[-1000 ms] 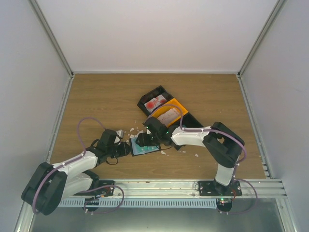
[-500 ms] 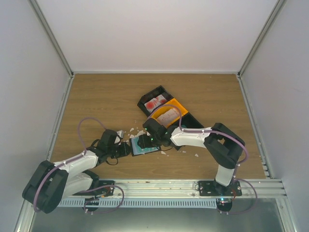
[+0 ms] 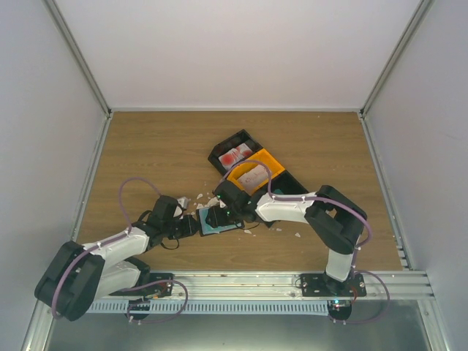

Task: Put the credit cards into the card holder
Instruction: Insert the credit card into the card holder, then turn over the card slot in the card holder.

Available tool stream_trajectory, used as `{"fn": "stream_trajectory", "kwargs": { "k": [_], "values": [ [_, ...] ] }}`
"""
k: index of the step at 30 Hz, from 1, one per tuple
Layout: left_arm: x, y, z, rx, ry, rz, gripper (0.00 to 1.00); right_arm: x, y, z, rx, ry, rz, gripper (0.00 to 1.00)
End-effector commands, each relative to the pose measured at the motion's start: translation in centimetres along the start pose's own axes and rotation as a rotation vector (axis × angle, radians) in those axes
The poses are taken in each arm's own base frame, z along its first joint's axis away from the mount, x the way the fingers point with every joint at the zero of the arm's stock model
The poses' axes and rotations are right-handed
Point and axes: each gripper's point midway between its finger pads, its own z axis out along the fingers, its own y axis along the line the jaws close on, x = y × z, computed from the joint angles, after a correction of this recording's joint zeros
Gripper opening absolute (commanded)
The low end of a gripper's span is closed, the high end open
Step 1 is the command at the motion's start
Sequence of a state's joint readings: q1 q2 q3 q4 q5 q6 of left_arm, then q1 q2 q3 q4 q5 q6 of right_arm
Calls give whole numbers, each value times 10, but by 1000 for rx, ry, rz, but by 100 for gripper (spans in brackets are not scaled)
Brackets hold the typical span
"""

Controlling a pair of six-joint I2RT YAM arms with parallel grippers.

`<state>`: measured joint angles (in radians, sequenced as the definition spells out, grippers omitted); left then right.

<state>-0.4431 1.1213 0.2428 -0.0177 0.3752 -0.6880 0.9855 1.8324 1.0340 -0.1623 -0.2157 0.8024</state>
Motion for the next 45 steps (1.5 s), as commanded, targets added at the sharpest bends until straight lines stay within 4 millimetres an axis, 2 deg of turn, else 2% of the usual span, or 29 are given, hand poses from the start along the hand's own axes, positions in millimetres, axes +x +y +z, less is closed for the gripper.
{"fn": "stream_trajectory", "kwargs": {
  "k": [1, 7, 13, 19, 23, 38, 45],
  "values": [
    [2, 0, 1, -2, 2, 14, 12, -6, 13, -7, -40, -47, -27, 54],
    [-15, -9, -14, 6, -84, 32, 13, -14, -12, -24, 108, -113, -45, 47],
    [-31, -26, -30, 51, -165, 47, 20, -10, -20, -31, 161, -108, -83, 34],
    [-35, -45, -36, 146, -188, 52, 34, 0, -16, -18, 176, -40, -148, 32],
    [-33, -53, -34, 192, -174, 56, 37, 7, -17, -7, 179, -4, -152, 27],
    [-17, -39, -13, 175, -78, 25, 35, 25, -45, 6, 278, 65, -125, 2],
    [-11, -35, -6, 166, -47, 16, 34, 29, -48, 9, 281, 77, -126, 0]
  ]
}}
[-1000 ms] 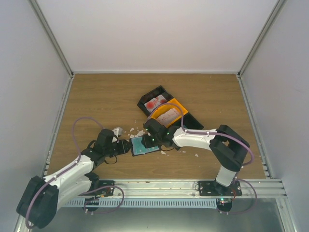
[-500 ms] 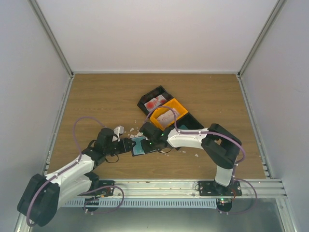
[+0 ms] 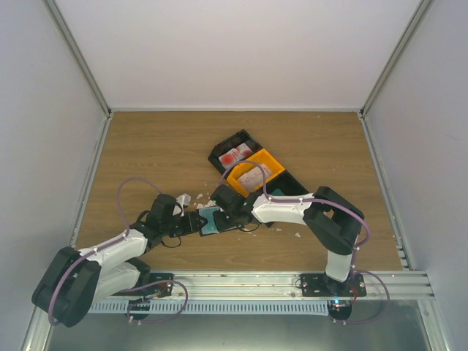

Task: Put the credit cards into the card holder
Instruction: Turn over the card slot in the card holder.

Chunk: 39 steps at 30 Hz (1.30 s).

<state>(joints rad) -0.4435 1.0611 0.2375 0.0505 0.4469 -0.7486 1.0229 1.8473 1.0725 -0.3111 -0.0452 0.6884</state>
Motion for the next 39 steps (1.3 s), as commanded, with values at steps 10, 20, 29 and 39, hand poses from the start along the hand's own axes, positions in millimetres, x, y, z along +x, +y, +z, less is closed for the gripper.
{"fn": "stream_trajectory", "kwargs": {
  "k": [10, 20, 29, 39],
  "values": [
    [1, -6, 8, 53, 16, 23, 29, 23, -17, 15, 70, 71, -4, 0],
    [3, 8, 11, -8, 17, -5, 31, 22, -17, 14, 71, 69, 0, 1],
    [3, 7, 13, -6, 22, -4, 34, 21, -15, 15, 64, 67, -4, 1],
    [4, -18, 12, 128, 46, 45, 29, 18, -10, 13, 35, 55, -7, 1]
  ]
}}
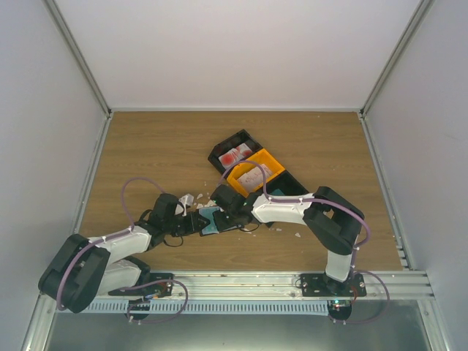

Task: Put the credit cards into the card holder
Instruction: Turn over the card slot in the card holder.

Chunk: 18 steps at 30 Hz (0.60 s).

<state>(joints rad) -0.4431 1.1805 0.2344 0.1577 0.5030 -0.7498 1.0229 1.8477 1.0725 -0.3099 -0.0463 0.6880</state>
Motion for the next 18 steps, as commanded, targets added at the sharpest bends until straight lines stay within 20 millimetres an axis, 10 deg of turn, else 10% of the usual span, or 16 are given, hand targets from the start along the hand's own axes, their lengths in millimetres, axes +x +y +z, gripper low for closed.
{"fn": "stream_trajectory", "kwargs": {
  "k": [1, 18],
  "values": [
    [-2, -20, -1, 102, -1, 60, 29, 18, -9, 12, 35, 53, -5, 1],
    [11, -37, -2, 237, 46, -23, 32, 10, -2, 0, -20, -11, 16, 2]
  ]
}}
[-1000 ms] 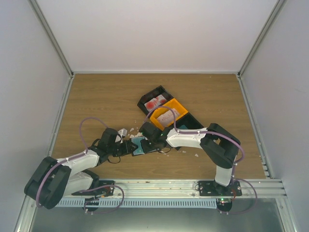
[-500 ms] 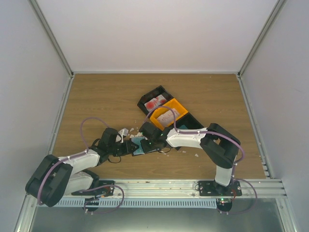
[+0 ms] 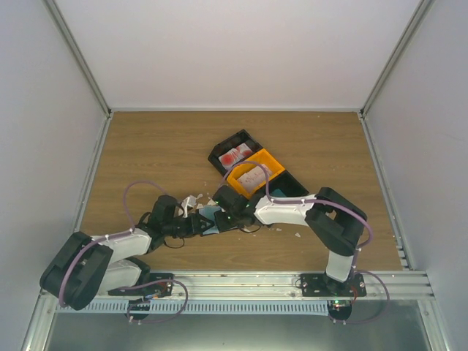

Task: Put the credit cards into the card holder
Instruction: Turn over the card slot in the card holder.

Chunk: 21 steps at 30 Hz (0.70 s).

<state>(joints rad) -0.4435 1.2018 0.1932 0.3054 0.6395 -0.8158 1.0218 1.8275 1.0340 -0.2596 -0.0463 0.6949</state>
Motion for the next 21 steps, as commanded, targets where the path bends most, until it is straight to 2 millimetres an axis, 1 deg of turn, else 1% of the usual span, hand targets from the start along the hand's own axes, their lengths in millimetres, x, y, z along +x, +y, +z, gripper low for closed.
{"fn": "stream_trajectory", "kwargs": {
  "k": [1, 4, 7, 10, 12, 17, 21],
  "values": [
    [1, -14, 0, 86, -1, -6, 32, 10, -1, 1, -6, 13, 12, 1],
    [0, -13, 2, 84, 3, -9, 33, 7, 2, -3, -19, -7, 16, 2],
    [0, -13, 4, 84, 10, -10, 33, 1, 2, -12, -22, -47, 26, 3],
    [-2, -13, 6, 83, 14, -2, 34, -7, 2, -27, -26, -101, 38, 4],
    [-3, -14, 8, 82, 21, 10, 35, -18, 1, -42, -9, -157, 45, 5],
    [-8, -21, 12, 98, 41, 37, 38, -32, -12, -69, 61, -237, 66, 5],
    [-15, -35, 14, 127, 45, 82, 42, -41, -28, -93, 97, -288, 92, 8]
  ]
}}
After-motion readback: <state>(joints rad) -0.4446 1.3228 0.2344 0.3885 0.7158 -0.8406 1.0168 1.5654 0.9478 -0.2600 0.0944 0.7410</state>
